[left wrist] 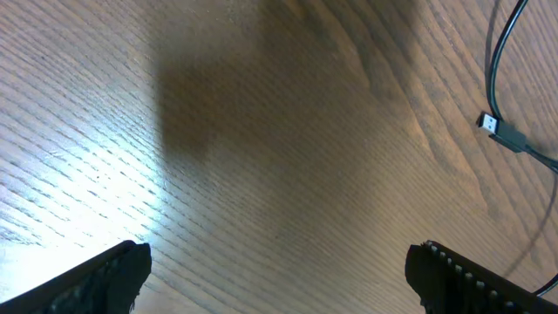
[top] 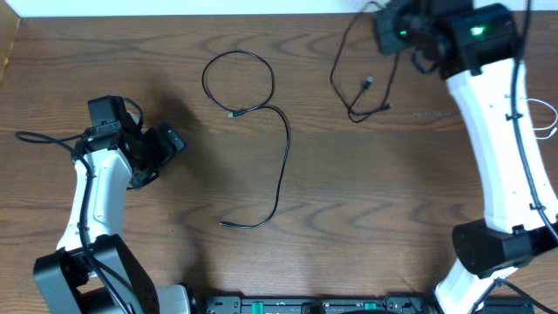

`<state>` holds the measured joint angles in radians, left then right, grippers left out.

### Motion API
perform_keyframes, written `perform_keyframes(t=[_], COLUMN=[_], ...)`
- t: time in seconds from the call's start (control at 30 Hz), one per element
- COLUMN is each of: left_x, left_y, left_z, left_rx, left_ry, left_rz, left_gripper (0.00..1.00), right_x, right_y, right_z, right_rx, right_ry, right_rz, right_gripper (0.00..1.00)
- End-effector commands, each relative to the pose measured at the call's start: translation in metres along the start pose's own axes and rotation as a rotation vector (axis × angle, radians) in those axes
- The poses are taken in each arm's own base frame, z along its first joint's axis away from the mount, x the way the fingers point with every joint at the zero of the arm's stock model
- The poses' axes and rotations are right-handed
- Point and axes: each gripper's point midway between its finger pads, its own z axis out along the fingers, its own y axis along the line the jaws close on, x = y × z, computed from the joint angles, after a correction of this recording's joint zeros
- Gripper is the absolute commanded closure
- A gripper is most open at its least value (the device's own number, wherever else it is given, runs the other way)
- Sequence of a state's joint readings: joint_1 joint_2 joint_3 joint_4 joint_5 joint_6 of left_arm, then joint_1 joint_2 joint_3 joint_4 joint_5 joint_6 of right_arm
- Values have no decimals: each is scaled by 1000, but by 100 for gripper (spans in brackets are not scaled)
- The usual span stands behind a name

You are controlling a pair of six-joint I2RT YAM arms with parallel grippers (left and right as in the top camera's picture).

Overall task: Untangle cables
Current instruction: 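Carry the black cable loop to the far right beside the white cable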

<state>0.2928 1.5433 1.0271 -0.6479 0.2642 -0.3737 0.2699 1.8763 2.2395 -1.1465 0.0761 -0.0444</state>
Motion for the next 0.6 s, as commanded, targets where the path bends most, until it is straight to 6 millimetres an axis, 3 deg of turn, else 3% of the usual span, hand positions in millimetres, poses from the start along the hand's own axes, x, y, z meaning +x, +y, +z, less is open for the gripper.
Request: perform_keyframes(t=[0.0, 0.13, 0.4, 0.57], left_x=[5, 5, 5, 5], left_y=[3, 3, 3, 3], left_z=[5, 5, 5, 5], left_rx=[-5, -6, -5, -5], left_ry=[22, 22, 22, 22], left_rz=[-13, -13, -13, -13], left_gripper=[2, 2, 2, 2], right_x=[10, 19, 44, 72], right_y=[-21, -53, -144, -196], right_z=[-5, -6, -16, -14], right_rx=[43, 128, 391, 475], right_ry=[30, 57, 92, 143], right_rz=[59, 105, 333, 474], right_gripper=[99, 99, 99, 99])
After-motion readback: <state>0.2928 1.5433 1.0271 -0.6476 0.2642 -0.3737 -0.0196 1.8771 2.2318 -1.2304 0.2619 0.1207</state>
